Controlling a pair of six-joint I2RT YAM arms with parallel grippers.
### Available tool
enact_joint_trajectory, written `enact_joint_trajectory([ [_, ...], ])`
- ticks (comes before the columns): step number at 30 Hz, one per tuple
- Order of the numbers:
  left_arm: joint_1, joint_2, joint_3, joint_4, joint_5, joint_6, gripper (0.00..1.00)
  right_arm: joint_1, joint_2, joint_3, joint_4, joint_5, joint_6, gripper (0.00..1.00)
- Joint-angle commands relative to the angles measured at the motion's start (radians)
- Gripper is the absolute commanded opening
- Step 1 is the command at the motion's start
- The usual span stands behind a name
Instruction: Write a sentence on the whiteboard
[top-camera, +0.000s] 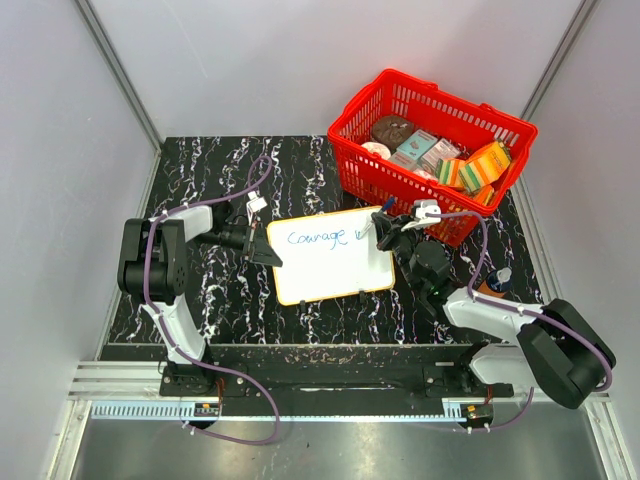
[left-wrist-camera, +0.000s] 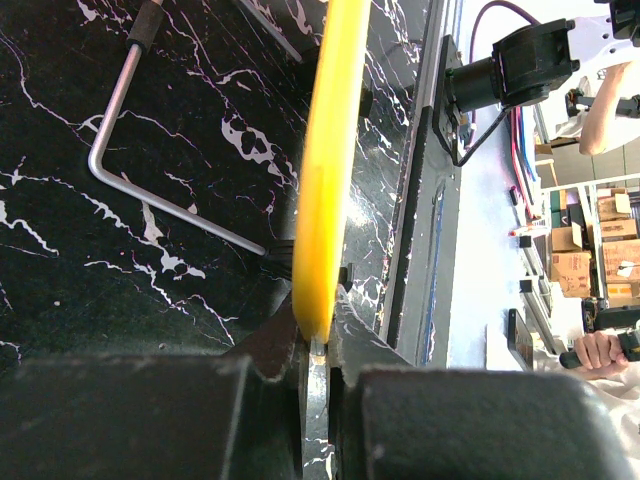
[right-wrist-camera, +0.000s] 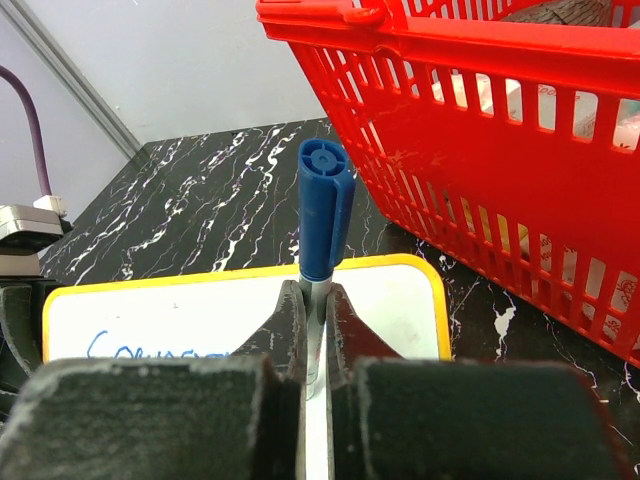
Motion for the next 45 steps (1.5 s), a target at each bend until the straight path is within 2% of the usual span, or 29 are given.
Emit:
enact_joint_trajectory([
  [1, -0.022, 0.007, 0.009, 0.009, -0.139, 0.049, 0.00, -0.009, 0.014, 0.043, -0.005, 0.031, -0.028, 0.00],
  [25, -0.033, 0.000, -0.002, 0.009, -0.160, 0.059, 0.00, -0.009, 0.008, 0.089, -0.014, 0.092, -0.067, 0.00],
  [45, -0.041, -0.002, -0.002, 0.009, -0.166, 0.061, 0.00, -0.009, -0.035, 0.024, -0.059, 0.086, -0.037, 0.00],
])
